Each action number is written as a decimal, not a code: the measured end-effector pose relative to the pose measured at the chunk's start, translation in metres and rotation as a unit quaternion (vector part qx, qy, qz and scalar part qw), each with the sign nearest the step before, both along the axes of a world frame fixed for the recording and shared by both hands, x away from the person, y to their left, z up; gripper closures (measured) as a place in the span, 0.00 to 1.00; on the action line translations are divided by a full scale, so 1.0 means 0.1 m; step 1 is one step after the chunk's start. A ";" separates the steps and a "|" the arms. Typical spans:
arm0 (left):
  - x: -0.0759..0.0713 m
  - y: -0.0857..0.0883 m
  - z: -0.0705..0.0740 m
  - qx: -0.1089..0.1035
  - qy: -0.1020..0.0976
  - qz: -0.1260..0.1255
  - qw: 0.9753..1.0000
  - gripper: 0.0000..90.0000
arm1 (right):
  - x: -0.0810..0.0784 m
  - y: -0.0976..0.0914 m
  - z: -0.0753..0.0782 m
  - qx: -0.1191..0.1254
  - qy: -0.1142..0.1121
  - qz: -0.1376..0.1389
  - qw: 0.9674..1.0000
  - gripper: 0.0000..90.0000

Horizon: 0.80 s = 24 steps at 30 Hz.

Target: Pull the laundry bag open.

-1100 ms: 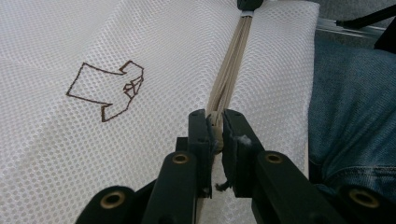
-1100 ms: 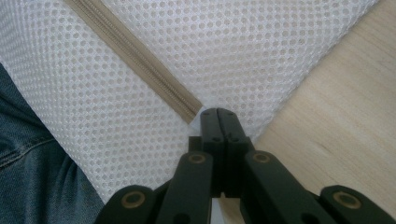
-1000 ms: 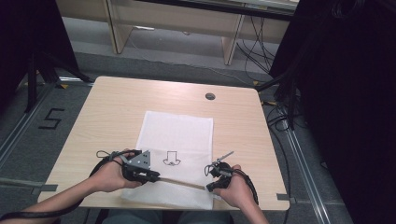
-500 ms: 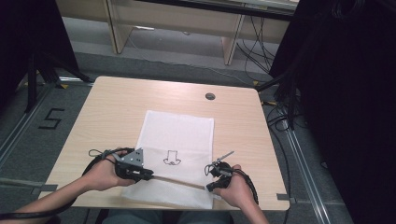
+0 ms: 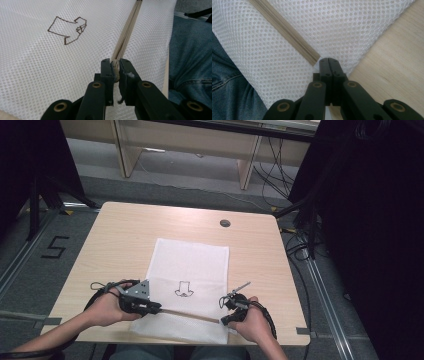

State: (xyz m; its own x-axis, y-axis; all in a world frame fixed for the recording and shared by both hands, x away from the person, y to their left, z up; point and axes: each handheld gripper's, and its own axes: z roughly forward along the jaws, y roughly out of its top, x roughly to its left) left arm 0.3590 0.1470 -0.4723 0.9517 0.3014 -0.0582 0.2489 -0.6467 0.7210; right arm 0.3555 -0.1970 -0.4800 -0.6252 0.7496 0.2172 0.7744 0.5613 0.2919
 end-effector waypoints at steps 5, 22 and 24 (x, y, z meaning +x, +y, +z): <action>0.00 0.00 0.00 -0.003 0.001 0.001 1.000 0.91 | 0.01 -0.01 -0.01 -0.003 -0.006 0.002 1.000 1.00; 0.00 0.10 -0.01 0.002 -0.002 0.012 1.000 0.91 | 0.01 -0.01 0.00 -0.002 -0.008 0.008 1.000 1.00; 0.00 0.11 -0.02 -0.008 0.007 0.012 1.000 0.91 | 0.02 -0.01 -0.01 -0.001 -0.013 0.014 1.000 1.00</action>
